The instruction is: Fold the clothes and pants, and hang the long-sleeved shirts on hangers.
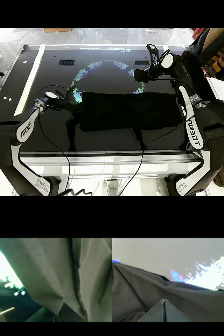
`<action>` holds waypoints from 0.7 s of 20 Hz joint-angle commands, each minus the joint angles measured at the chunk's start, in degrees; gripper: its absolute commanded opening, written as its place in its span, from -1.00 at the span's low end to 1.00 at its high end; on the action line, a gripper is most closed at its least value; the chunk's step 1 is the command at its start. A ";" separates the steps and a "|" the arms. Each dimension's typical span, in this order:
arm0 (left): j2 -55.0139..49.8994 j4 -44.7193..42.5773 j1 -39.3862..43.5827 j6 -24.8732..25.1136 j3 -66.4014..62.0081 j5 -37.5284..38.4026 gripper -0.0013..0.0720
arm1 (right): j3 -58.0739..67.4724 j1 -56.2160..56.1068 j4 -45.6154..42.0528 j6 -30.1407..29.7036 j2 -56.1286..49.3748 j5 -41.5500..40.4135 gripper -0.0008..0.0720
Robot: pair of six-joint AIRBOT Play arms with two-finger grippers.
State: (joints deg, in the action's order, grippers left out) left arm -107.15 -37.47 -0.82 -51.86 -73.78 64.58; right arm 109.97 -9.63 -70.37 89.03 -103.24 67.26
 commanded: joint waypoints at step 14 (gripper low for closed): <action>29.44 -41.92 0.48 -16.81 -25.00 23.82 -0.95 | -0.13 -2.12 0.44 -4.37 0.00 6.08 -0.92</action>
State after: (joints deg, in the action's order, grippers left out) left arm -83.11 -74.94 -0.34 -66.83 -96.42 86.94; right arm 109.91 -10.79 -70.32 85.01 -103.24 72.93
